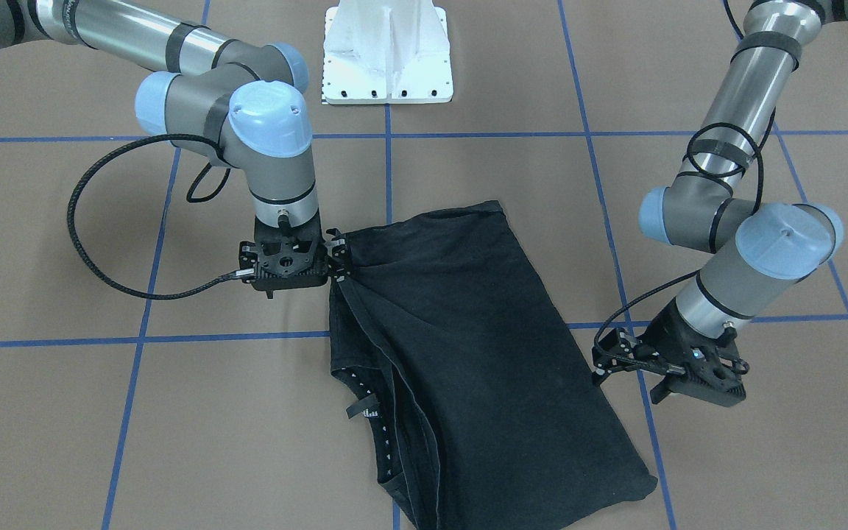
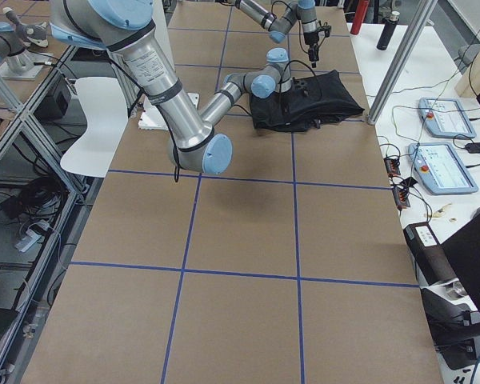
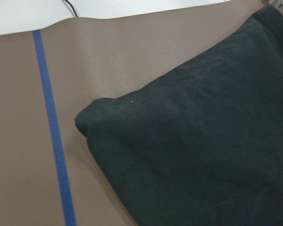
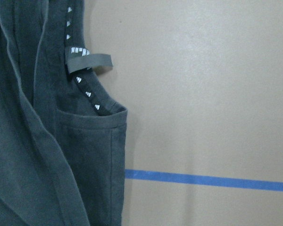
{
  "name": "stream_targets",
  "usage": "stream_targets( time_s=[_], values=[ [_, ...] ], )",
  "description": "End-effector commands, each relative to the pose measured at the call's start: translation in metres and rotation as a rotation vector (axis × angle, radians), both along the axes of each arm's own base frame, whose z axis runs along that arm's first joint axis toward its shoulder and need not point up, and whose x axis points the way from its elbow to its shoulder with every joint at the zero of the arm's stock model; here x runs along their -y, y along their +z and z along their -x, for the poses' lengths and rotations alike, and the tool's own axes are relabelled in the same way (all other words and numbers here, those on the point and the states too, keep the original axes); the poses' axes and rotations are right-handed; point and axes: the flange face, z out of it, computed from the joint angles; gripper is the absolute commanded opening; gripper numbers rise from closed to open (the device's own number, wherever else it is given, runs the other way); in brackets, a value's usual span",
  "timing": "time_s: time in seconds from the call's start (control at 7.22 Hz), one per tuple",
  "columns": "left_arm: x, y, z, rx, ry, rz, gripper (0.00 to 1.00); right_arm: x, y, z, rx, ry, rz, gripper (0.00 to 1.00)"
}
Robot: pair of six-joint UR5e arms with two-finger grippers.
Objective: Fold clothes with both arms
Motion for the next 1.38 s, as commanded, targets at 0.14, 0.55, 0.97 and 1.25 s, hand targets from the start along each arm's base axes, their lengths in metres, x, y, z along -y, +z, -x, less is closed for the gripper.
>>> stream_targets(
  time_s=[0.14,0.55,0.97,1.25],
  values=[
    [-0.120,-0.034,-0.047,-0.178,0.025,0.187,1.00,0.029,0.002,-0.038,0.035,0.035,0.054,0.99],
    [-0.229,-0.050,-0.065,-0.286,0.032,0.386,1.00,0.031,0.006,-0.042,0.045,0.078,0.089,0.99],
    [-0.276,-0.042,-0.112,-0.317,-0.103,0.531,1.00,0.031,0.005,-0.042,0.046,0.078,0.088,0.99],
    [-0.284,-0.039,-0.121,-0.315,-0.114,0.558,1.00,0.031,0.005,-0.043,0.047,0.078,0.087,0.99]
  ],
)
